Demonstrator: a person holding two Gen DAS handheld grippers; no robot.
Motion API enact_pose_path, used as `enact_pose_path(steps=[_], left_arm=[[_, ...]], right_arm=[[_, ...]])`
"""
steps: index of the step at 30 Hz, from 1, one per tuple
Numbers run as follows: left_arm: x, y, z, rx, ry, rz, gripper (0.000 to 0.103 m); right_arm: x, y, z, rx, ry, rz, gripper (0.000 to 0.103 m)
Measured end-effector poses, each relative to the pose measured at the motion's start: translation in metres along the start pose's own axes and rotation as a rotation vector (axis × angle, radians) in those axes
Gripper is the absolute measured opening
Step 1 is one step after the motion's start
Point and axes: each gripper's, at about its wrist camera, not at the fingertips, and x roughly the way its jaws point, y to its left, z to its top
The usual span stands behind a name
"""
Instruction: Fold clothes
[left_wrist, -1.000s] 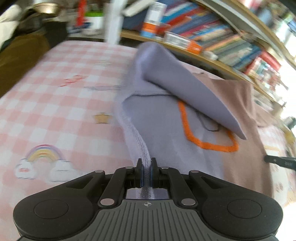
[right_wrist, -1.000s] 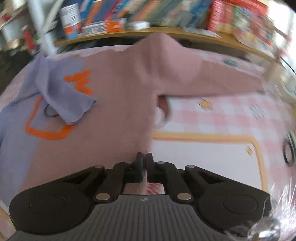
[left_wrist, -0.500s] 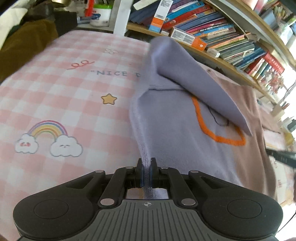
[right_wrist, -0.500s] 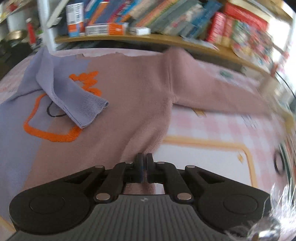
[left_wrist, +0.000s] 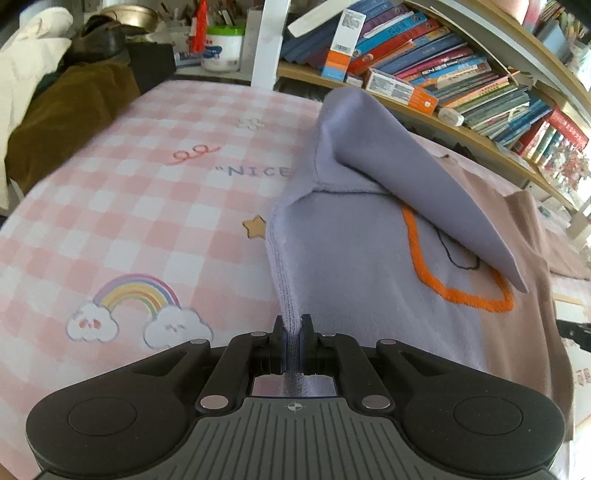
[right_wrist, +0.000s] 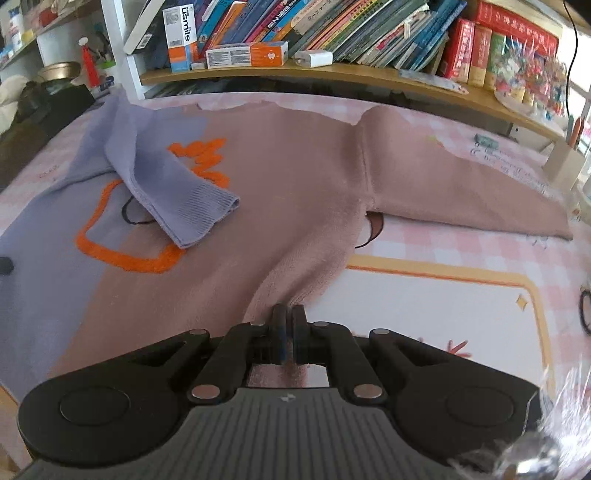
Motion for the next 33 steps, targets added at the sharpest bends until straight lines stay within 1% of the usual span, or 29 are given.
enact_pose_path(steps=[1,3,5,6,7,8,9,10,11,12,14,17,20,22,25,26,27,28,29,31,32,33], left_arm=[[-0.001,0.0,0.002,0.004,-0.002,0.012,0.007],[-0.011,-0.003,0.006,0.019,-0.018,0.061,0.01],[-0.026,-0.006,0.01,0.04,-0.045,0.114,0.015],[-0.035,-0.01,0.012,0.051,-0.066,0.138,0.017],[-0.042,-0.016,0.014,0.049,-0.086,0.117,0.018],[-0.048,-0.022,0.016,0.047,-0.106,0.096,0.019],[-0.055,-0.028,0.018,0.045,-0.125,0.073,0.021],[-0.053,-0.037,0.02,0.033,-0.121,0.019,0.023],[-0.051,-0.047,0.023,0.022,-0.116,-0.036,0.023],[-0.045,-0.061,0.026,0.018,-0.101,-0.107,0.024],[-0.027,-0.085,0.03,0.004,-0.066,-0.194,0.025],[0.003,-0.116,0.037,-0.059,-0.016,-0.303,0.025],[0.029,-0.134,0.043,-0.116,0.023,-0.351,0.025],[0.048,-0.137,0.044,-0.182,0.056,-0.329,0.025],[0.072,-0.128,0.041,-0.346,0.102,-0.312,0.024],[0.078,-0.125,0.039,-0.392,0.113,-0.308,0.023],[0.083,-0.122,0.039,-0.407,0.115,-0.312,0.019],[0.083,-0.121,0.042,-0.382,0.114,-0.313,0.008],[0.083,-0.12,0.045,-0.354,0.113,-0.314,0.002],[0.07,-0.112,0.061,-0.237,0.097,-0.292,0.002],[0.058,-0.104,0.074,-0.147,0.068,-0.256,0.002],[0.045,-0.094,0.088,-0.033,0.029,-0.19,0.002]], right_arm=[[-0.001,0.001,0.0,0.0,0.001,0.001,0.003],[-0.001,-0.002,0.0,0.009,0.003,-0.003,0.004],[-0.004,-0.005,0.001,0.016,-0.002,-0.01,0.005],[-0.007,-0.004,0.002,0.007,-0.019,-0.005,0.007],[-0.011,-0.004,0.002,-0.003,-0.035,0.001,0.013],[-0.014,-0.003,0.003,-0.013,-0.051,0.007,0.023],[-0.017,-0.002,0.003,-0.023,-0.067,0.013,0.028],[-0.021,-0.002,0.004,-0.032,-0.084,0.019,0.031],[-0.024,-0.001,0.004,-0.042,-0.1,0.025,0.031],[-0.026,0.0,0.004,-0.054,-0.108,0.033,0.031],[-0.023,0.007,0.003,-0.082,-0.092,0.058,0.032],[-0.018,0.012,-0.002,-0.12,-0.063,0.076,0.032],[-0.012,0.014,-0.008,-0.151,-0.03,0.084,0.032],[-0.007,0.013,-0.013,-0.157,-0.011,0.085,0.033],[-0.006,0.012,-0.018,-0.16,-0.015,0.093,0.034],[-0.006,0.011,-0.018,-0.16,-0.015,0.096,0.034],[-0.006,0.01,-0.018,-0.157,-0.015,0.099,0.034],[-0.005,0.009,-0.018,-0.154,-0.016,0.103,0.035],[-0.005,0.009,-0.018,-0.153,-0.016,0.107,0.035],[-0.005,0.008,-0.017,-0.153,-0.014,0.11,0.035],[-0.005,0.008,-0.017,-0.153,-0.012,0.111,0.035],[-0.005,0.008,-0.017,-0.151,-0.012,0.111,0.035]])
